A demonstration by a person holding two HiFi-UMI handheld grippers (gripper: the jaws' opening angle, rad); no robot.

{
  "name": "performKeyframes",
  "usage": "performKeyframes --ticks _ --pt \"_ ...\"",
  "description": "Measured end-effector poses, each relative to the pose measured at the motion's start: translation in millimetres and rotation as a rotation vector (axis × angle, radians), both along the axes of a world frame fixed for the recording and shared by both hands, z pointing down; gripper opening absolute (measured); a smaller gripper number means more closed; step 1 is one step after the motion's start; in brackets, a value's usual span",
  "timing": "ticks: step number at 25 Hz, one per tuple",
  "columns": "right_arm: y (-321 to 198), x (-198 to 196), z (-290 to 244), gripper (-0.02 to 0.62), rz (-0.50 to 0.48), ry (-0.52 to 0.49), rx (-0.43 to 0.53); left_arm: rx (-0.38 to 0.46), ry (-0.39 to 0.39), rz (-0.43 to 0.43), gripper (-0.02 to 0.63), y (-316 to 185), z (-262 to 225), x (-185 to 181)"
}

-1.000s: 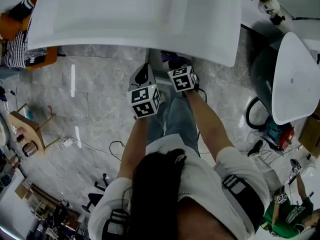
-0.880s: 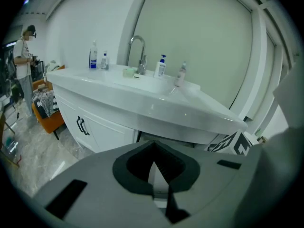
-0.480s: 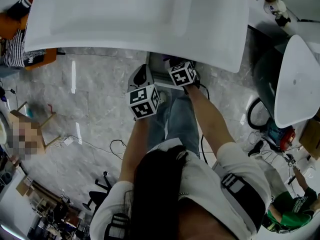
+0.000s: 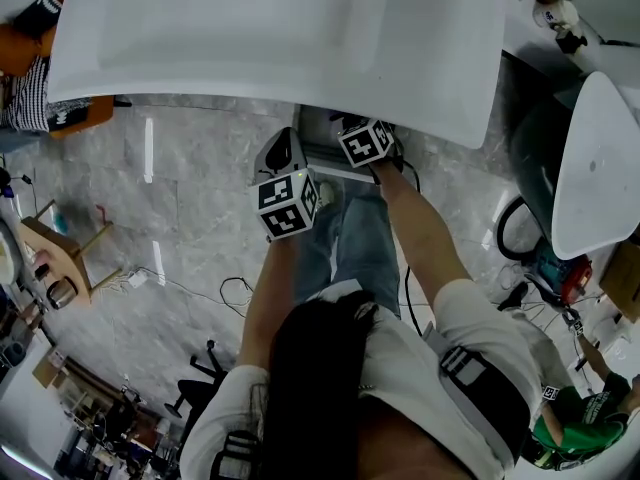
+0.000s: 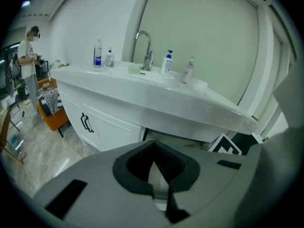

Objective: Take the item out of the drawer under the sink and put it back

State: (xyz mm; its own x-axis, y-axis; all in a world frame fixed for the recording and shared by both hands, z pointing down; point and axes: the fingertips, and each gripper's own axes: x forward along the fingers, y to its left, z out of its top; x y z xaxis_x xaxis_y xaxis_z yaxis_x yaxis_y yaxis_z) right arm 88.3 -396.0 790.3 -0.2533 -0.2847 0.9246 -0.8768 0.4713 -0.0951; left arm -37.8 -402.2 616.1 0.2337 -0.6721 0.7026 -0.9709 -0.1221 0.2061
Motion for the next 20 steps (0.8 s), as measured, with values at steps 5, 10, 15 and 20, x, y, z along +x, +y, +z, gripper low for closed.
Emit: performKeyframes --ticks 5,10,15,20 --pt "0.5 -1.8 5.5 0.133 -0.005 -0.011 -0.027 -0.001 -0.008 0.001 0.005 -0.5 1.8 -0.5" --pt "1.7 -0.2 10.5 0.133 -0.015 0.001 -0.043 -0.003 -0.014 -0.001 0.005 -0.7 3.6 -1.6" --pt "3.4 -4.7 13.2 0.156 -0.024 -0.014 -0.059 -0.004 -0.017 -0.001 0.005 -1.8 4.6 -3.9" --pt "6.9 -8.7 14.3 0.252 -0.043 -0.047 -0.083 -0.001 -0.013 -0.007 0.005 -2.0 5.6 -4.8"
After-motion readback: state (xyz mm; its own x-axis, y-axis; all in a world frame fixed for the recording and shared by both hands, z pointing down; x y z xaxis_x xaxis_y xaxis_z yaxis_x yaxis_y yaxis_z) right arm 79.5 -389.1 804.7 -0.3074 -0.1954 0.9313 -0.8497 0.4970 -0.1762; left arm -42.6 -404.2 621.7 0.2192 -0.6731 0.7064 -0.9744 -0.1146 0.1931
